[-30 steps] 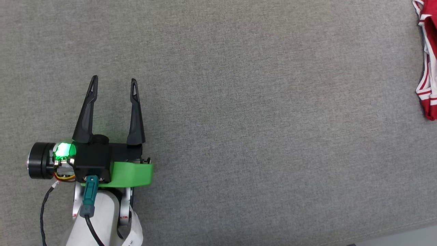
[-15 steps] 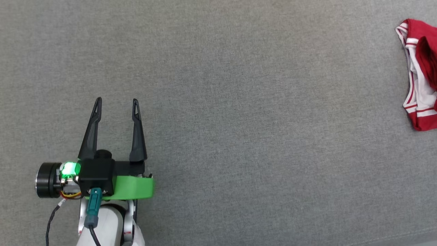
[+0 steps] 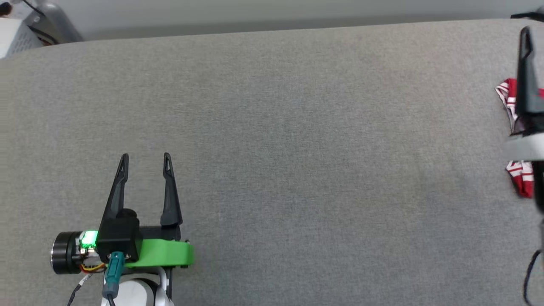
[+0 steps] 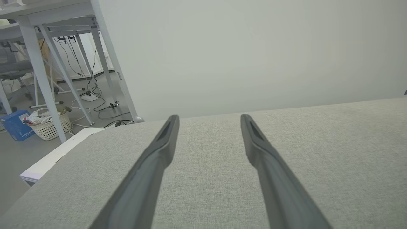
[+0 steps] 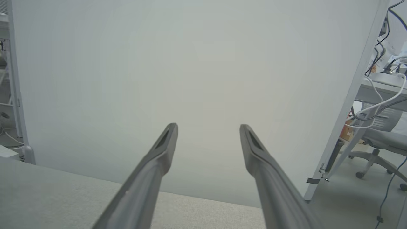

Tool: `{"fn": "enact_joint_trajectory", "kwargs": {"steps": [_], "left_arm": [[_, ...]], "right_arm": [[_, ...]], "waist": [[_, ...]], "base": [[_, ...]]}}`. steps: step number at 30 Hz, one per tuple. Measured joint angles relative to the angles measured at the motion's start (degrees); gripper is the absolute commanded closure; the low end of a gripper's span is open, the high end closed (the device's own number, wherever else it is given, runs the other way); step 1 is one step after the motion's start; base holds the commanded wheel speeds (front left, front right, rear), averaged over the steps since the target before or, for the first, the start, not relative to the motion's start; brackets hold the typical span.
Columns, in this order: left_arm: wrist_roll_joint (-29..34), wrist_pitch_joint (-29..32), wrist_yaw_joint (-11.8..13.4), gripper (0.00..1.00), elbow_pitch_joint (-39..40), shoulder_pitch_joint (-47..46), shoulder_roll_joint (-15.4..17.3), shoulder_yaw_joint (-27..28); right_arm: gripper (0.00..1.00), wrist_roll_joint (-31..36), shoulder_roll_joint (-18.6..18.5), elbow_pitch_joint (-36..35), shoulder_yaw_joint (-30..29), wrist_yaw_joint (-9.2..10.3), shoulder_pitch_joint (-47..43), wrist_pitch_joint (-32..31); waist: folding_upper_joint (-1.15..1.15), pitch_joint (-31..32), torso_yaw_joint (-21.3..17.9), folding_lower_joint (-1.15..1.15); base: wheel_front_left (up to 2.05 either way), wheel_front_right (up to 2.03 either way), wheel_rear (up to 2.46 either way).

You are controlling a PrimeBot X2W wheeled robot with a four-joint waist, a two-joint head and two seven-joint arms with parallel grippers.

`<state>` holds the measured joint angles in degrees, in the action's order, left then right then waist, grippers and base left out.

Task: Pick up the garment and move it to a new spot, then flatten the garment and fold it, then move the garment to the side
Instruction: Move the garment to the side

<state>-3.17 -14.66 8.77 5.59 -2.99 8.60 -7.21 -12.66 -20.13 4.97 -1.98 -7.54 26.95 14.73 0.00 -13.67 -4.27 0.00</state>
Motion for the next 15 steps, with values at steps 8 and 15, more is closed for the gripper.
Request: {"fn": "enact_joint_trajectory", "kwargs": {"steps": [8,15], "left_arm": [[-0.96,-0.01,-1.03,0.00,-3.08,1.59,-0.64,0.59],[-1.43,-0.01,-1.90,0.00,-5.25,2.92,-1.23,0.69]], "right_arm": [[0.00,-0.13,8.86,-2.92,2.64,0.00,-12.32,0.00],[0.00,0.13,12.94,-2.61,2.76,0.00,-21.59,0.00]], "waist": [[0.00,4.23,3.82,0.00],[0.00,7.54,6.24,0.00]], "base": [[0.00,0.00,0.00],[0.00,0.00,0.00]]}}
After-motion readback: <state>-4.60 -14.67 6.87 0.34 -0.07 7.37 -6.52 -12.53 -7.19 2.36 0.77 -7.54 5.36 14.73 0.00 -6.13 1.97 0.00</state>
